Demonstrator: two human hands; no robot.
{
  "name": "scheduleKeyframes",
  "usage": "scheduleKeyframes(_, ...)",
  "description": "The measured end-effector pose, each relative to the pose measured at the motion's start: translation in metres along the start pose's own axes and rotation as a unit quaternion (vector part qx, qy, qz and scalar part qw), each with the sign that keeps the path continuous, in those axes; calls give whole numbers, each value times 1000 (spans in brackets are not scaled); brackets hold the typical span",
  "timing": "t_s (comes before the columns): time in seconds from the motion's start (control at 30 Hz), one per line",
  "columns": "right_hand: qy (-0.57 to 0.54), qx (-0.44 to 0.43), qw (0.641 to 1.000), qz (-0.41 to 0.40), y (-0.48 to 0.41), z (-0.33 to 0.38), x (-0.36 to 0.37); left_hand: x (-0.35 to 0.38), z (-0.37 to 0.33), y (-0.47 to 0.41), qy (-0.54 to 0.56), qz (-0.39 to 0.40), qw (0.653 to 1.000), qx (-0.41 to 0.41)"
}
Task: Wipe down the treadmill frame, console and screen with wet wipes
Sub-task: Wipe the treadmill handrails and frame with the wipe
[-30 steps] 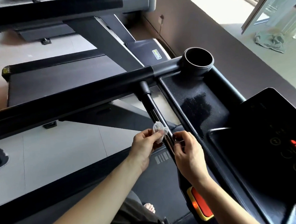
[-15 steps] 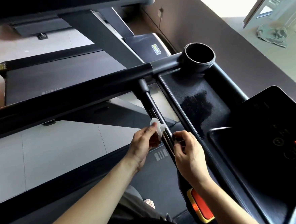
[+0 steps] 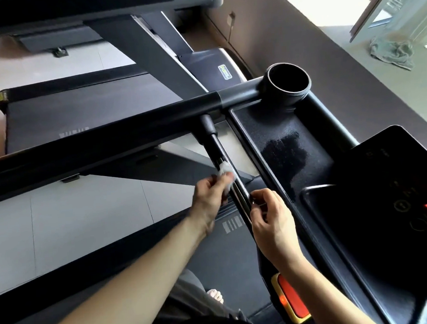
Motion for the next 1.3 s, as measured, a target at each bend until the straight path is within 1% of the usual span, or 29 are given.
scheduleKeyframes(0.03,1,-1,1000,-3,0,0,0,1,8,7,12,25,1000,-10)
scheduleKeyframes(0.1,4,-5,1000,-8,0,0,1,2,8,9,7,45,999,-5)
scheduleKeyframes(0.17,6,-3,1000,-6,0,0,1,1,-2,-1,-15,27,999,20)
scheduleKeyframes(0.27,7,1,1000,-3,0,1,1,-2,-19,-20,3,-30,999,18)
scheduleKeyframes(0.33,9,-2,1000,-3,1,1,1,-1,-18,-16,12,-30,999,14)
scheduleKeyframes(0.47,16,-2,1000,-9,1,2,1,-2,3,16,-74,21,997,-15)
scheduleKeyframes(0.5,17,-4,1000,-10,1,2,1,-2,1,18,-97,21,995,-17)
scheduleKeyframes(0.53,17,-5,1000,-11,1,2,1,-1,-5,15,-127,9,992,-11)
scheduleKeyframes(0.6,16,-3,1000,-10,1,3,1,2,-26,0,-176,-42,983,10)
scheduleKeyframes(0.67,15,-1,1000,-4,2,3,0,2,-52,-18,-190,-99,977,23)
scheduleKeyframes(0.73,18,-1,1000,-1,3,3,0,3,-67,-26,-211,-119,969,34)
scheduleKeyframes(0.77,18,1,1000,-2,3,3,0,4,-67,-24,-222,-109,969,33)
scheduleKeyframes(0.83,10,10,1000,-2,3,3,0,6,-57,-7,-258,-63,964,28)
scheduleKeyframes(0.93,9,15,1000,8,3,5,-1,7,-45,11,-345,-3,938,24)
scheduleKeyframes(0.97,10,13,1000,7,3,5,-2,7,-50,6,-355,-1,935,23)
scheduleKeyframes(1.07,10,11,1000,2,3,5,-3,1,-79,-22,-392,-28,919,37)
scheduleKeyframes(1.17,6,23,1000,1,5,6,-3,-4,-98,-41,-458,-23,885,79)
scheduleKeyframes(1.23,6,29,1000,-2,5,7,-3,-5,-103,-40,-491,15,862,125)
scheduleKeyframes(1.3,8,31,999,-3,5,7,-2,-9,-105,-39,-525,64,825,200)
Point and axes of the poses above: each hand's wrist, its own y-axis away from the middle knuckle, its own x-axis out of the palm, z = x × y, the point moved 1 cm from there along -y, towards the middle knuckle, and after that the axes turned 7 degrees about y, right-handed, at the moved point
